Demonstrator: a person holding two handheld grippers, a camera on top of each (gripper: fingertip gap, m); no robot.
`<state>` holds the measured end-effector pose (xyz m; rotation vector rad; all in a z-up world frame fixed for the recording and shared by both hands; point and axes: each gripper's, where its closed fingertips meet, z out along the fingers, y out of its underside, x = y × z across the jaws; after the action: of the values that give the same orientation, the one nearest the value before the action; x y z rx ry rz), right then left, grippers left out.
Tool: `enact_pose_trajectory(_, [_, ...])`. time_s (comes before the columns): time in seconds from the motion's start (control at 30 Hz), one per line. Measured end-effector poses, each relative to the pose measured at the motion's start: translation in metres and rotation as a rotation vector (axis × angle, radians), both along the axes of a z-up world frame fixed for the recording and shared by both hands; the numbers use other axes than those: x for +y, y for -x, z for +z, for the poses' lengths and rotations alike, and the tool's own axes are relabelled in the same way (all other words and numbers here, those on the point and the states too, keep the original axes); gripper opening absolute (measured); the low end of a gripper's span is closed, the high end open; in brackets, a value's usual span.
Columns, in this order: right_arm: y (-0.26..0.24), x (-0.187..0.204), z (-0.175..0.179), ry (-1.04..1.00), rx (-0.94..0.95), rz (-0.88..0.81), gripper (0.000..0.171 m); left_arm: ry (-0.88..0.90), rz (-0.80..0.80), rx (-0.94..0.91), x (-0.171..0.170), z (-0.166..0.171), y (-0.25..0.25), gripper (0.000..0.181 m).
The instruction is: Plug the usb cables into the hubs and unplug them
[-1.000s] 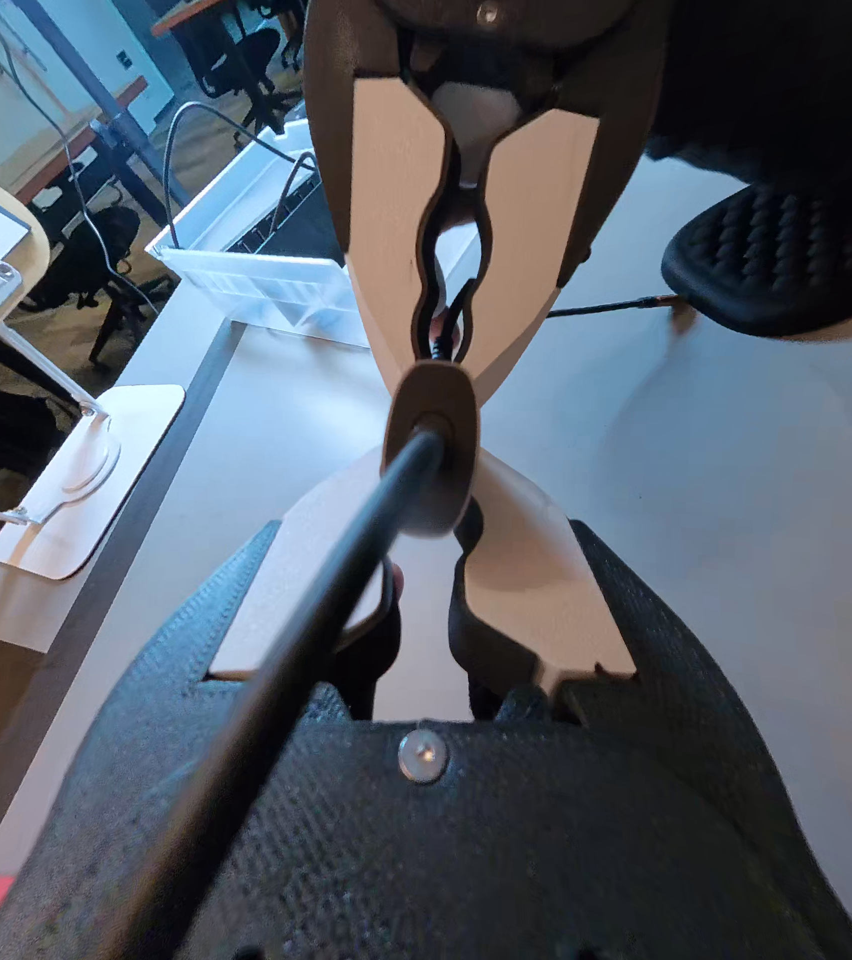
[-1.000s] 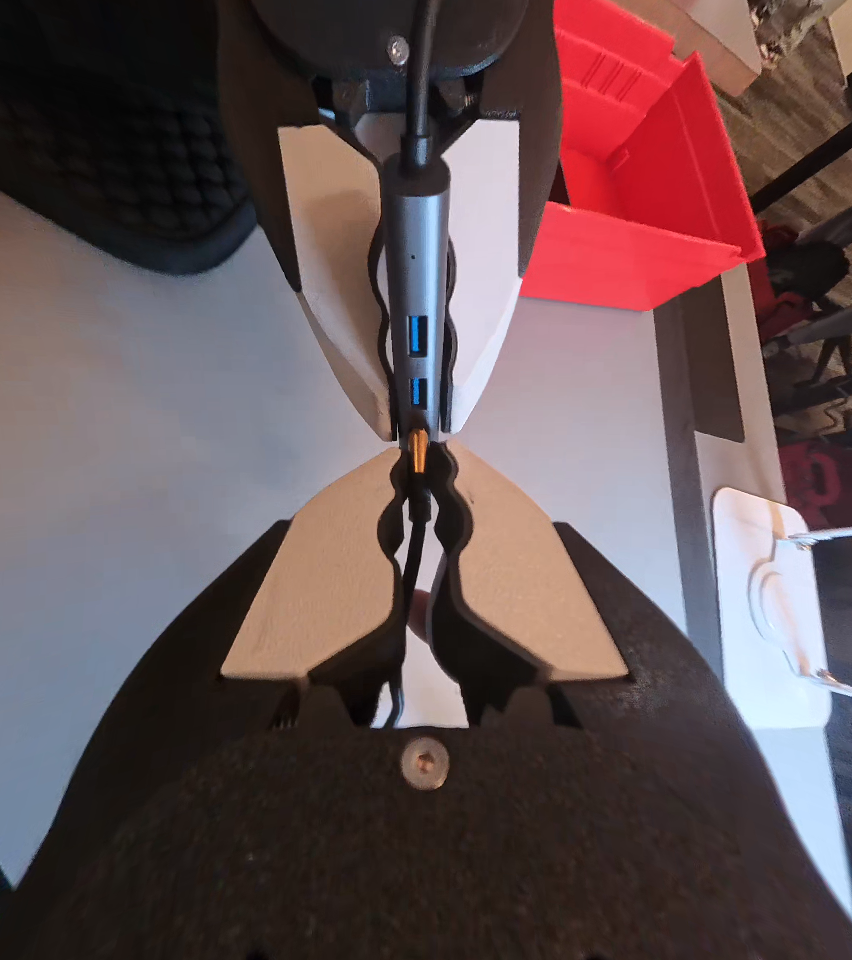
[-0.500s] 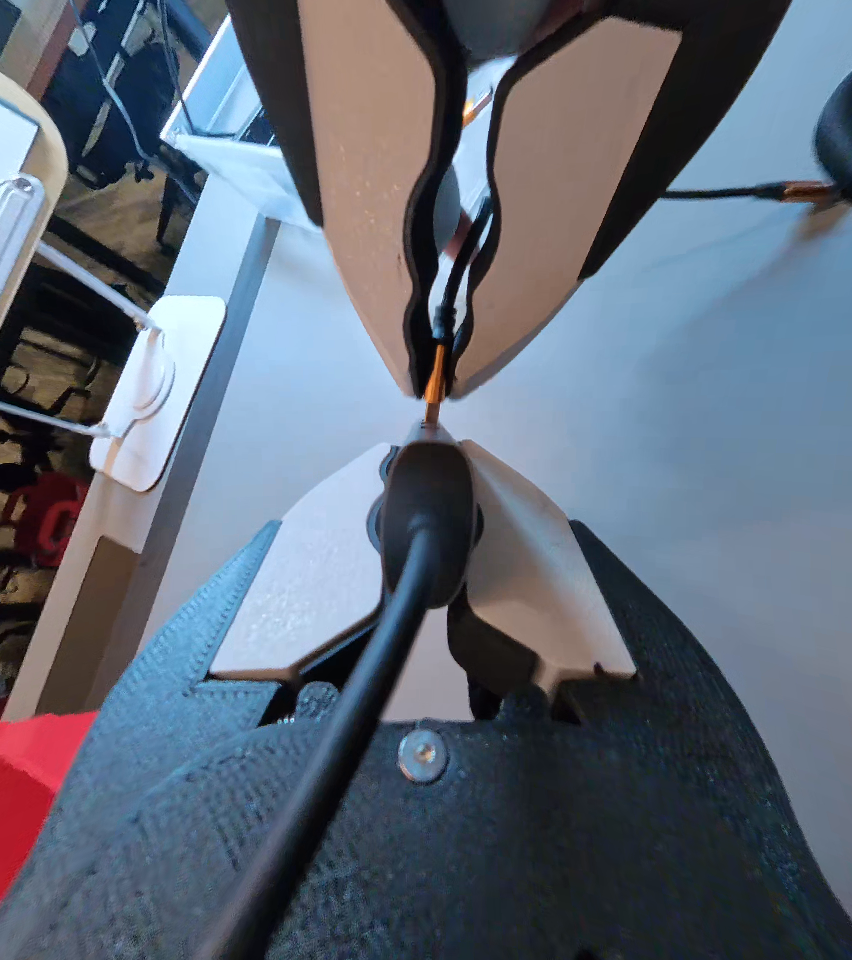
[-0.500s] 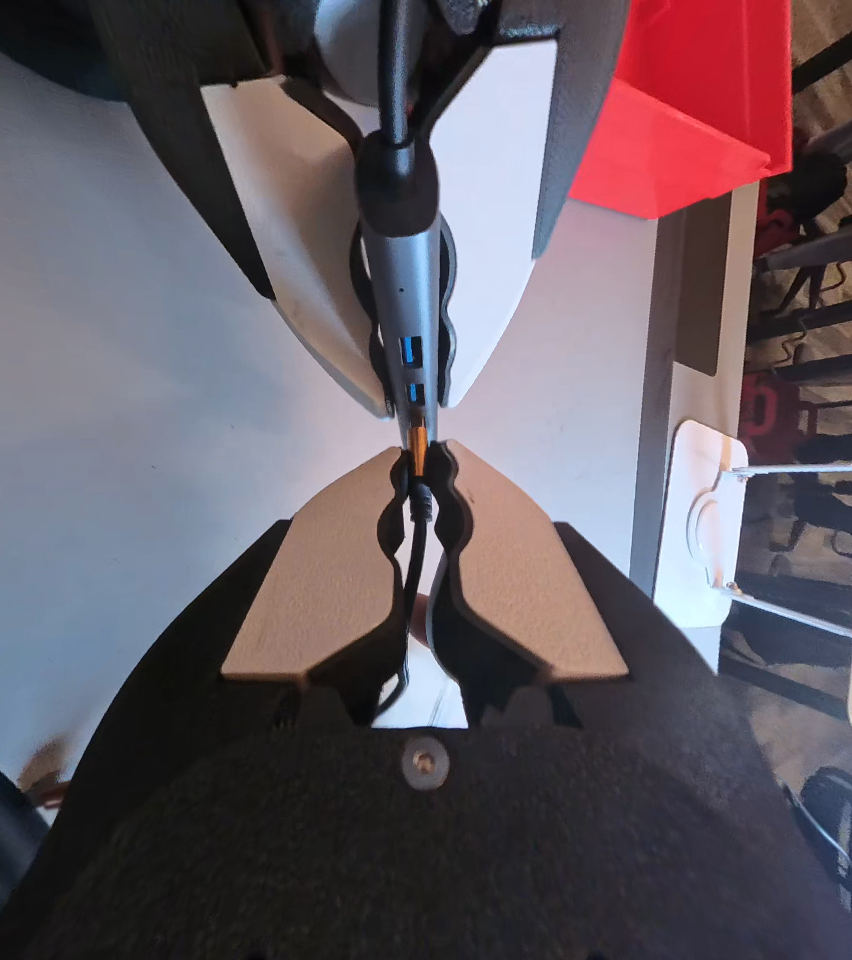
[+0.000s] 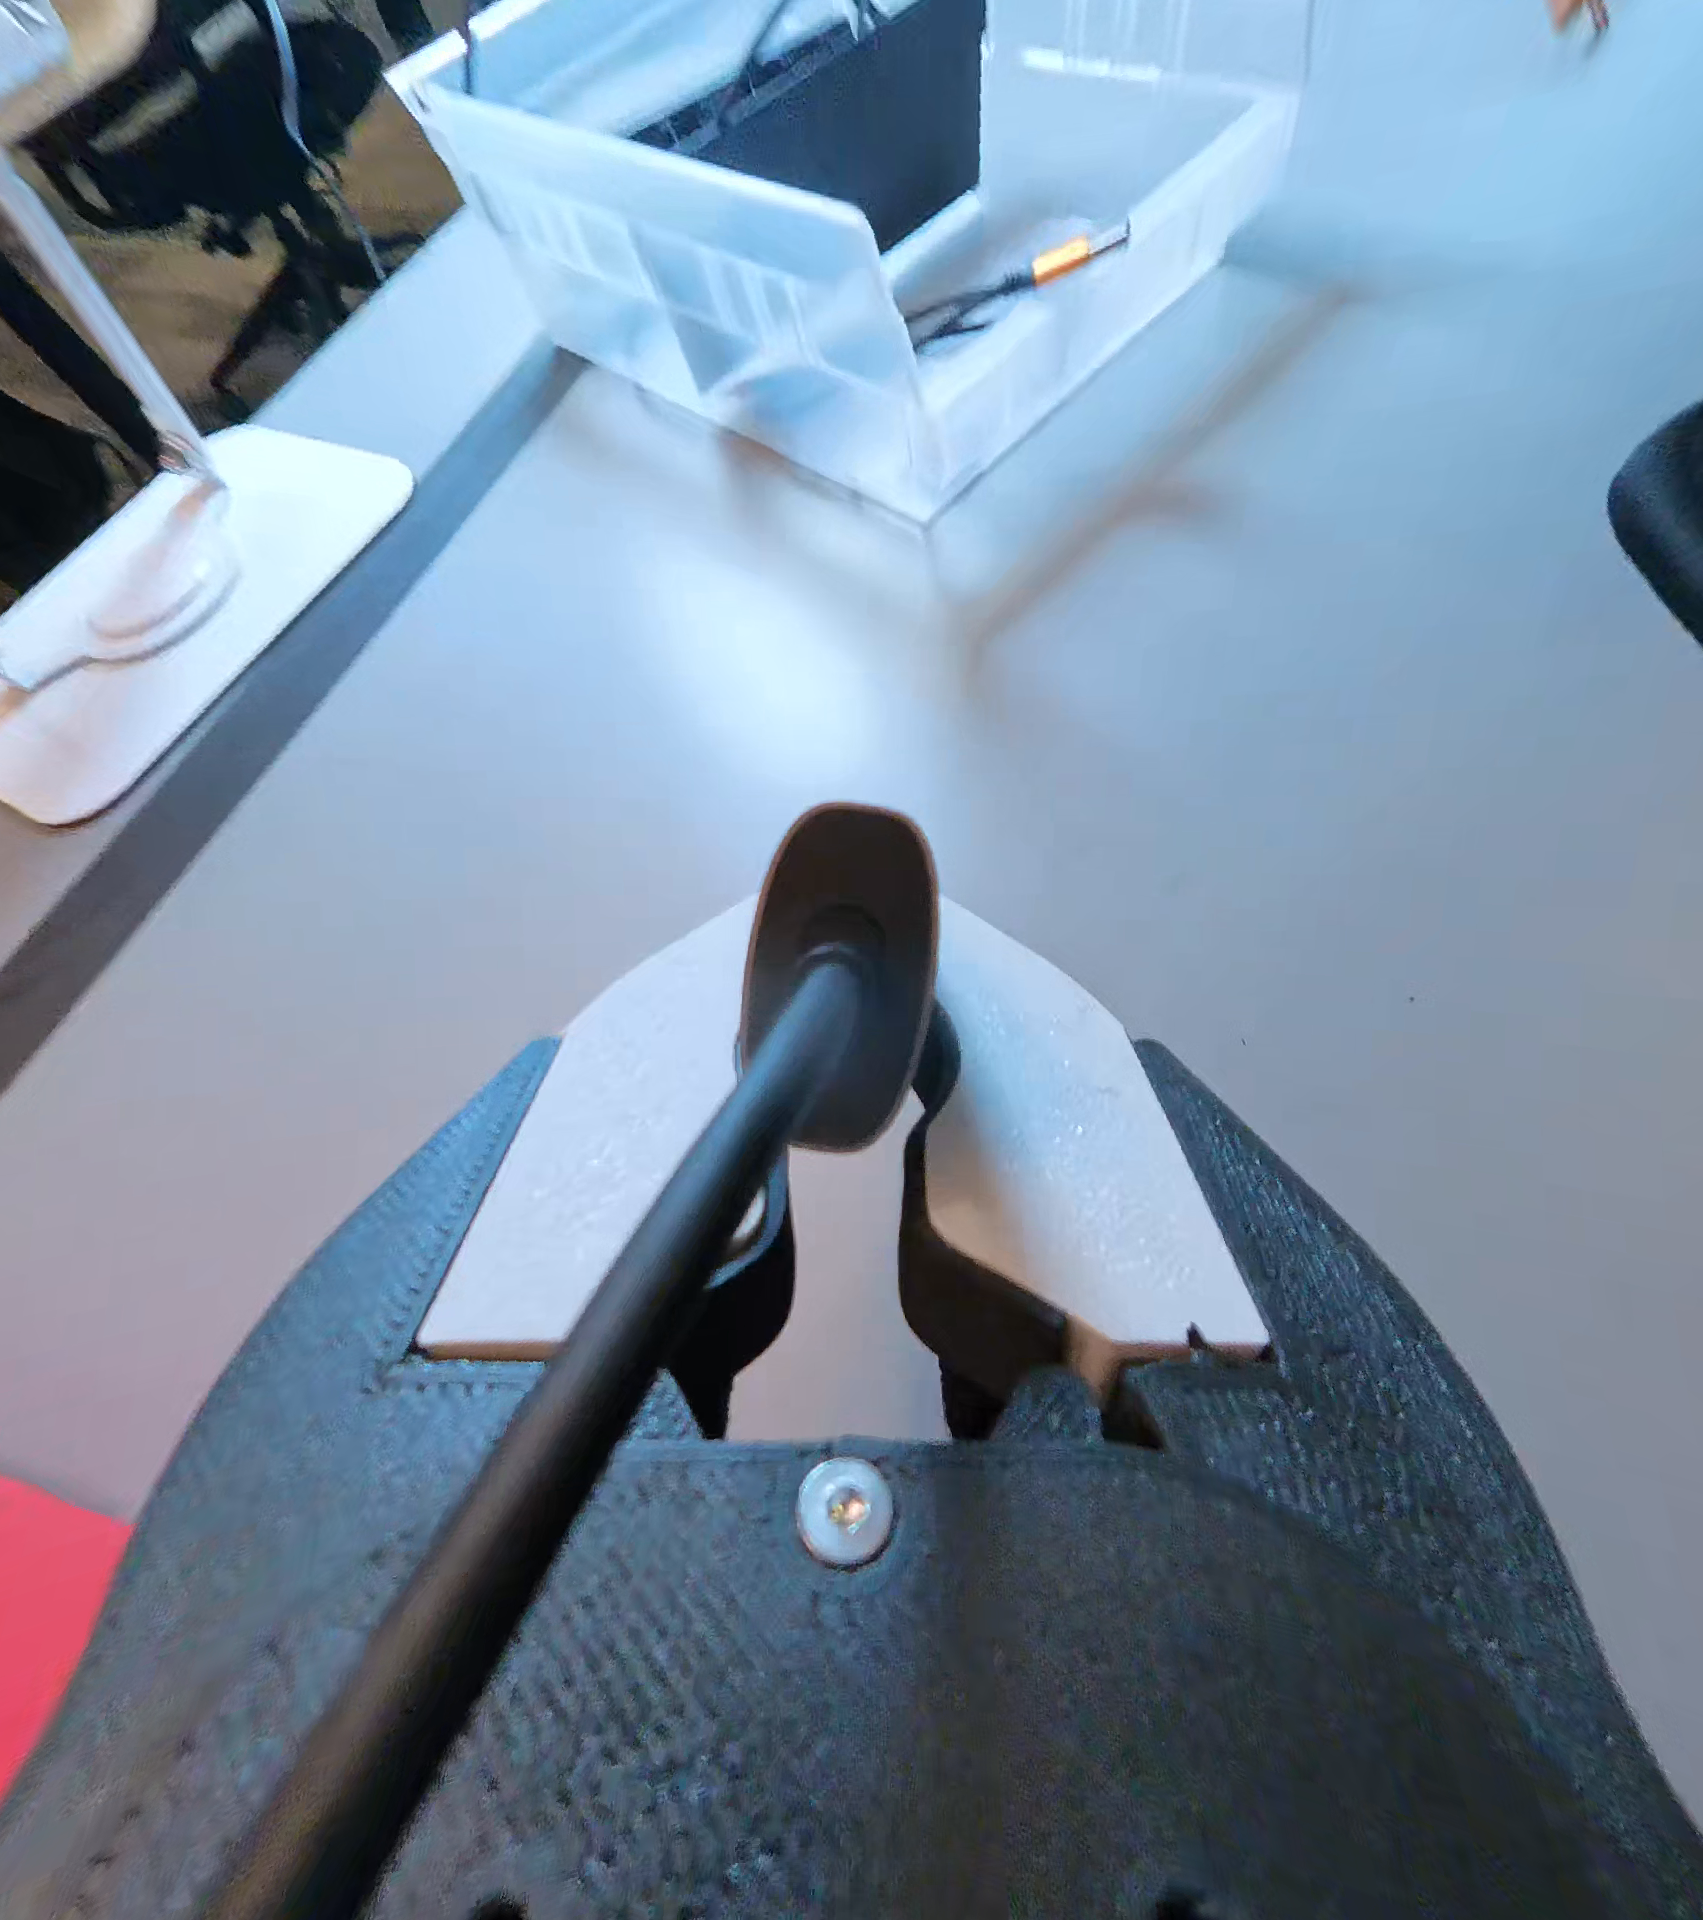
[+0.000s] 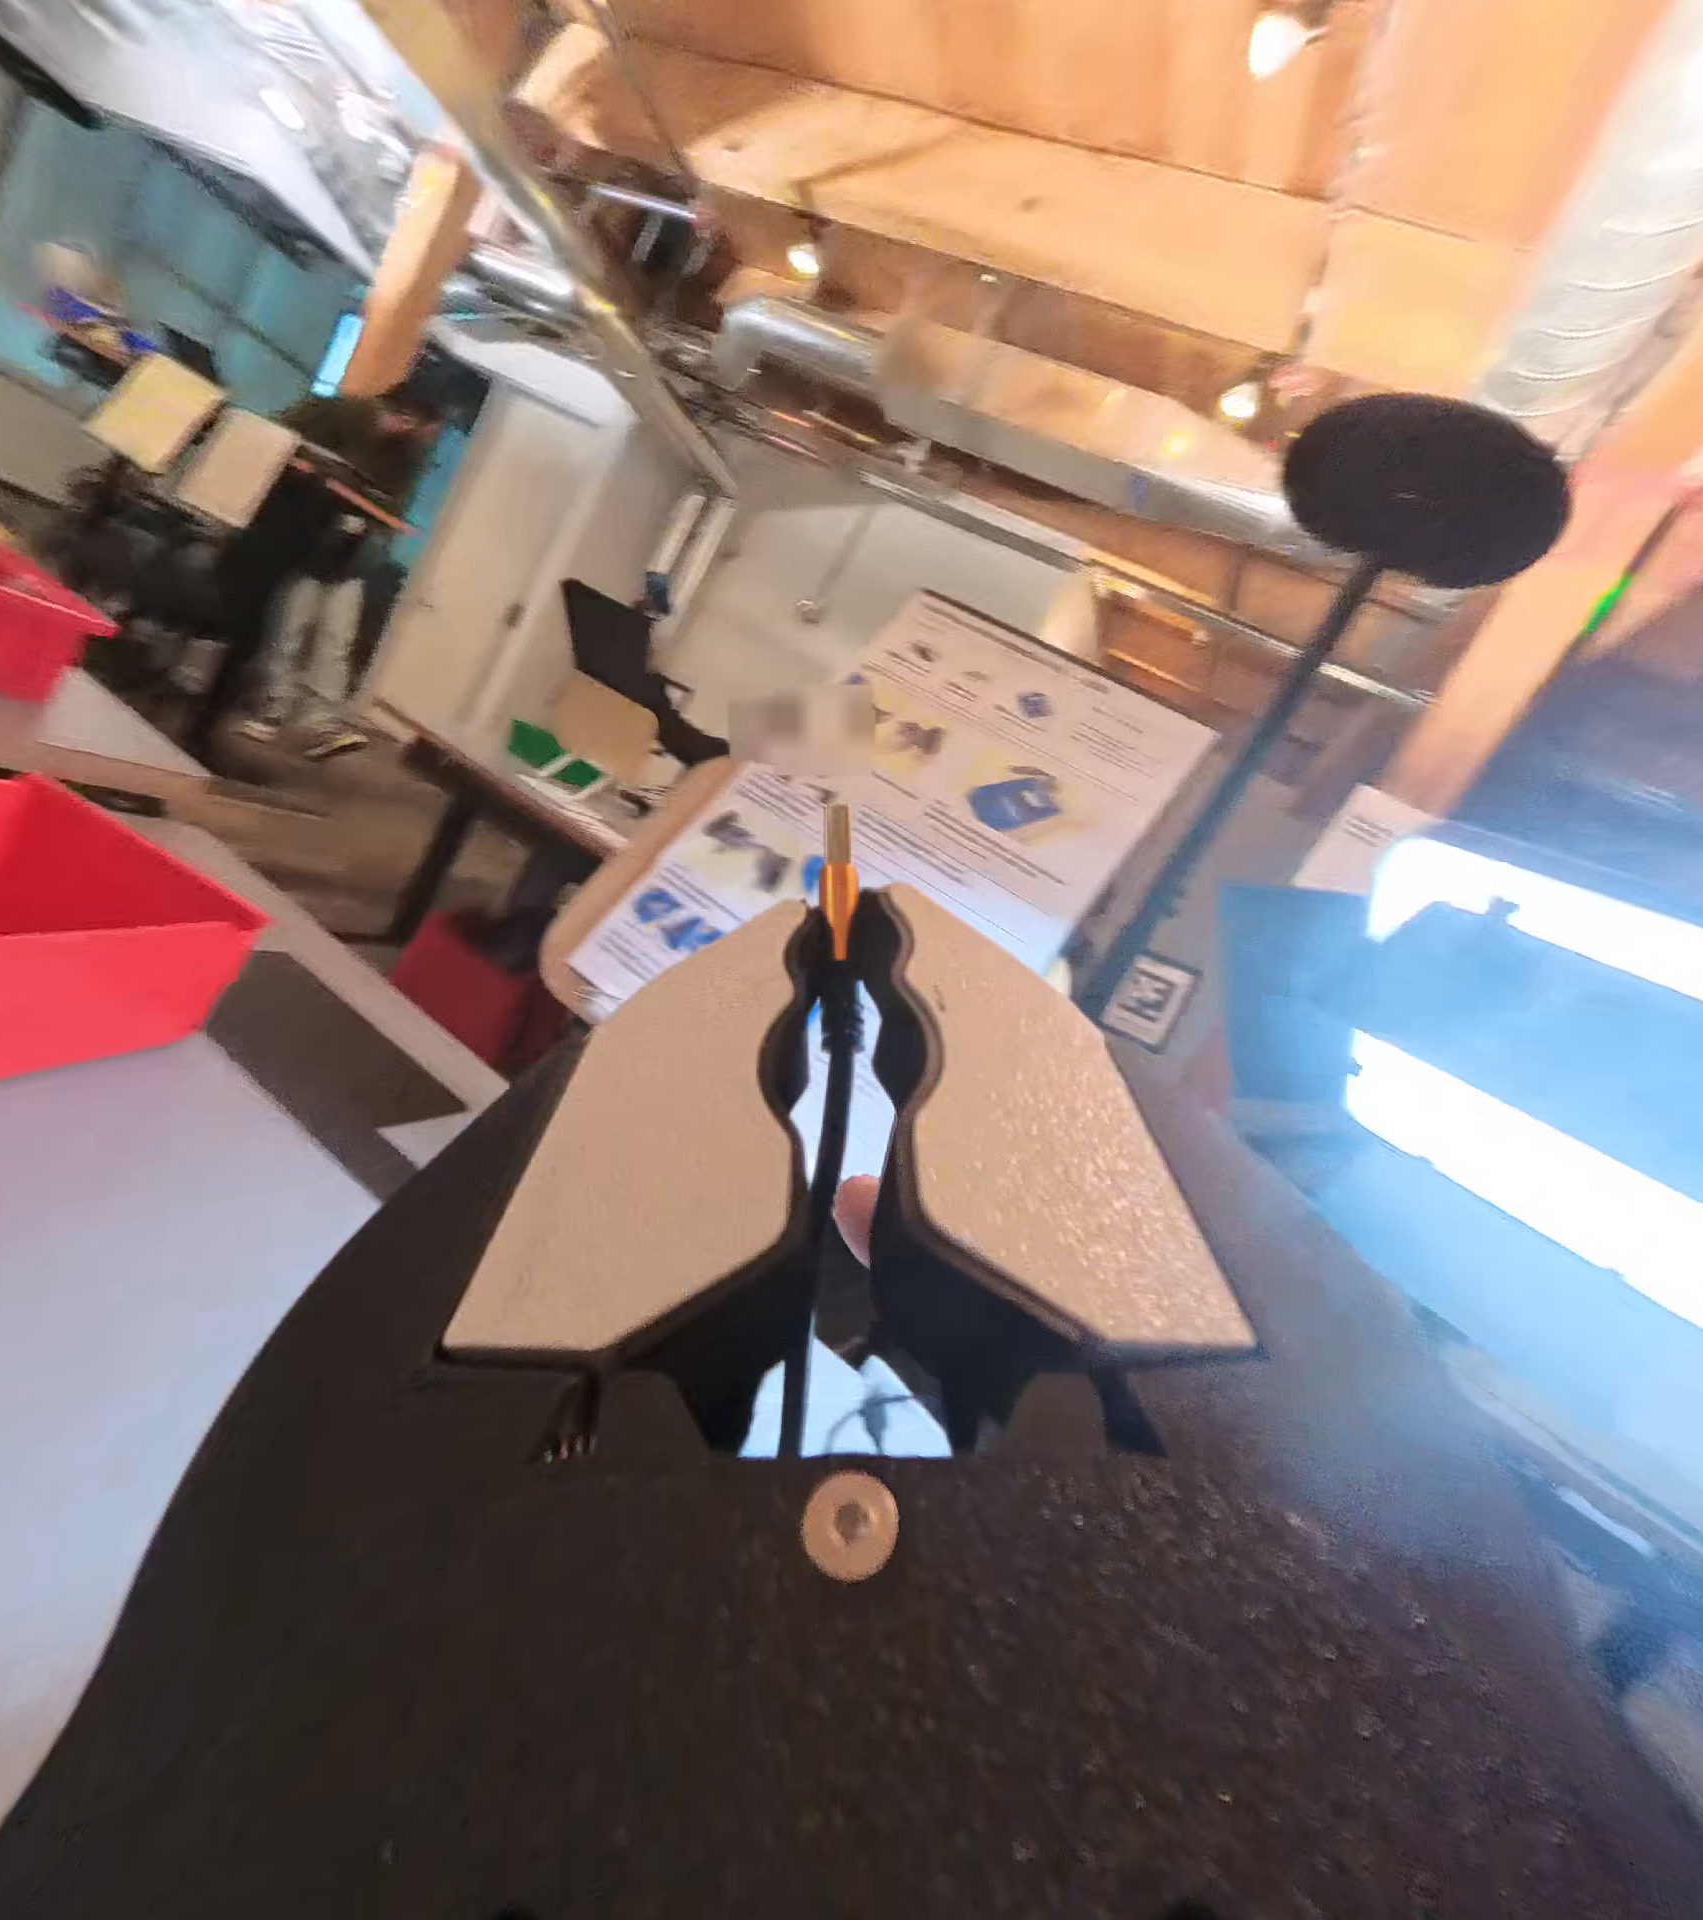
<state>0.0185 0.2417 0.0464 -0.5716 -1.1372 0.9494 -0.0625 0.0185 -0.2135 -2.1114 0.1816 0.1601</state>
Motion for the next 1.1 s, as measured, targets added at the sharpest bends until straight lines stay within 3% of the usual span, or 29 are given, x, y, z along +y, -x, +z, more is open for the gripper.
enact_pose_trajectory(0.2, [0.022, 0.048, -0.041, -0.093, -0.037, -0.197, 0.007, 0.061, -0.024, 0.073, 0.005, -0.02, -0.005, 0.02])
enact_pose_trajectory(0.37, [0.046, 0.052, -0.066, -0.017, -0.058, -0.166, 0.008, 0.085, -0.037, 0.097, 0.005, -0.027, -0.008, 0.02])
enact_pose_trajectory(0.57, [0.053, 0.062, -0.045, 0.162, 0.046, -0.074, 0.008, 0.084, -0.035, 0.084, 0.006, -0.029, -0.006, 0.02])
enact_pose_trajectory(0.77, [0.072, 0.083, -0.02, 0.137, 0.028, -0.098, 0.008, 0.106, -0.027, 0.069, 0.006, -0.037, -0.003, 0.02])
enact_pose_trajectory(0.93, [0.085, 0.099, -0.077, 0.01, -0.18, -0.212, 0.007, 0.113, -0.037, 0.073, 0.006, -0.039, -0.004, 0.02])
enact_pose_trajectory(1.1, [0.073, 0.073, -0.137, 0.017, -0.438, -0.048, 0.011, 0.123, -0.052, 0.079, 0.005, -0.041, -0.008, 0.02])
